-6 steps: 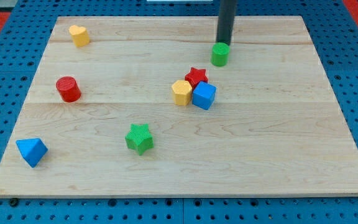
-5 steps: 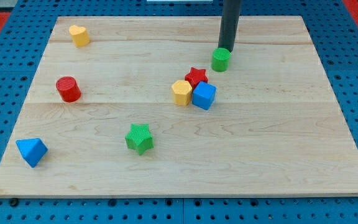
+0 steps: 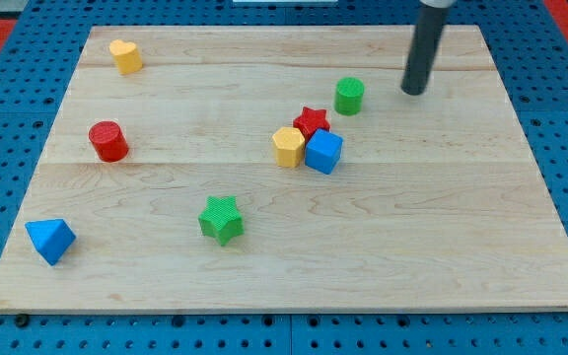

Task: Push the green circle closer to the yellow hexagon

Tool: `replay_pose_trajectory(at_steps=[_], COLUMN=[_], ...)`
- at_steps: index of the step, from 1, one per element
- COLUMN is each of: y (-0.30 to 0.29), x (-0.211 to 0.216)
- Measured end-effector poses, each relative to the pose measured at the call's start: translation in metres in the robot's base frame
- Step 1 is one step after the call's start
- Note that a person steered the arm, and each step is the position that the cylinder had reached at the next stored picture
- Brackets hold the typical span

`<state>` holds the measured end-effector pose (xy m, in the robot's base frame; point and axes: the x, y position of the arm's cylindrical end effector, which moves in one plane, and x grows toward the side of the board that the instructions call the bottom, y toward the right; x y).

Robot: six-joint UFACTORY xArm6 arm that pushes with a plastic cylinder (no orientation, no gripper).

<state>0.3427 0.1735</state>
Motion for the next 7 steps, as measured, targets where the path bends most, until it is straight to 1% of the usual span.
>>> replay_pose_trajectory(at_steps=[1,2,3,4,5,6,7], y=[-0.024,-0.072,-0.095,-0.088,-0.098,-0.139,-0.143], x=[0.003,-0.023,-0.013,-0.008,0.001,0.000,0.000])
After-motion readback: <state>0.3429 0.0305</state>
